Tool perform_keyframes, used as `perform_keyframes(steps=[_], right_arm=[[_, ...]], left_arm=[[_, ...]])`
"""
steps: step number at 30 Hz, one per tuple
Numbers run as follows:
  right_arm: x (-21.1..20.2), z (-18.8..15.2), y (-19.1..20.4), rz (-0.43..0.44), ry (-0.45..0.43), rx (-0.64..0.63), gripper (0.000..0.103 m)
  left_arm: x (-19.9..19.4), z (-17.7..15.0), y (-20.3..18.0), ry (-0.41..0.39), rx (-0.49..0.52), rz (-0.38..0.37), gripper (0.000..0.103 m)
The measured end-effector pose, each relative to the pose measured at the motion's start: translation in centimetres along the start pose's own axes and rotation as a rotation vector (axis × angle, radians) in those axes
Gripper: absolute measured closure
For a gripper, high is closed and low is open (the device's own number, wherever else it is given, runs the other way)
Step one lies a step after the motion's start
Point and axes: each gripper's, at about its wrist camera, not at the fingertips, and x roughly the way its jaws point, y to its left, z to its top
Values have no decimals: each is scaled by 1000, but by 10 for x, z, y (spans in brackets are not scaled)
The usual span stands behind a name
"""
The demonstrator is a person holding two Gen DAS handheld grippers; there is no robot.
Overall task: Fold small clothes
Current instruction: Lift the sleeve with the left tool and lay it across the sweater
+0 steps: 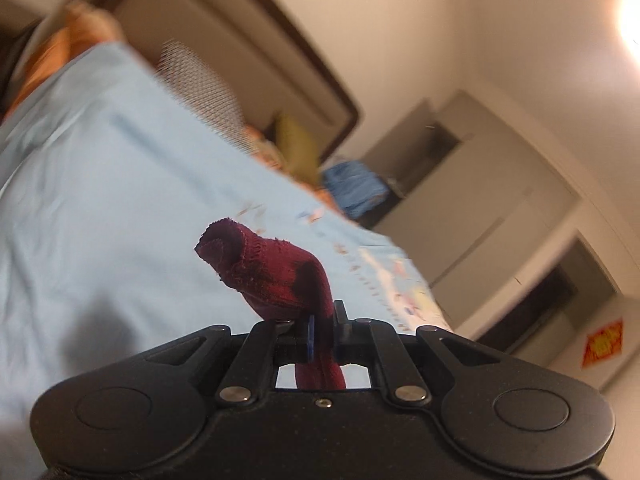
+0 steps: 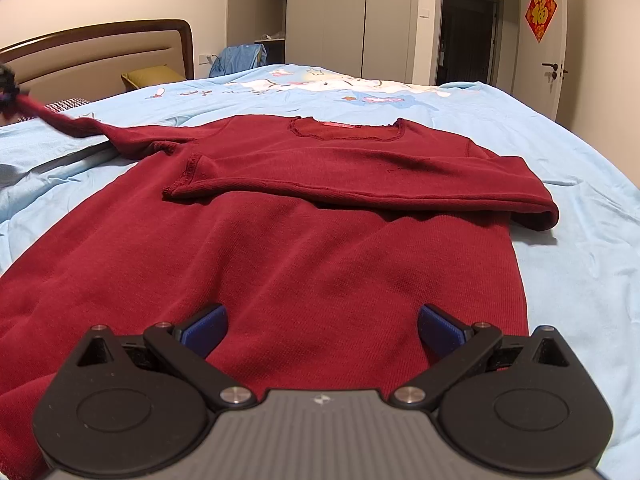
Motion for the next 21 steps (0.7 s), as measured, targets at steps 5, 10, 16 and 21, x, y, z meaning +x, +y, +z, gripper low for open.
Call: perform_keyframes(steps=[5,10,16,21], right_arm=[[-8,3,-1,10,-8,22,0],[-22,6,-5,5,-47,38,0],[-38,11,-20,-33,-84,69,0],[-48,8,-36,-81,-87,91,0]], left_arm=[[-4,4,-60,2,182,-172,96],[-15,-19,-131,35,338,-328,96],[-26,-82,-207,132,468,-503,96],[-29,-155,-248,247,554,-625,96]])
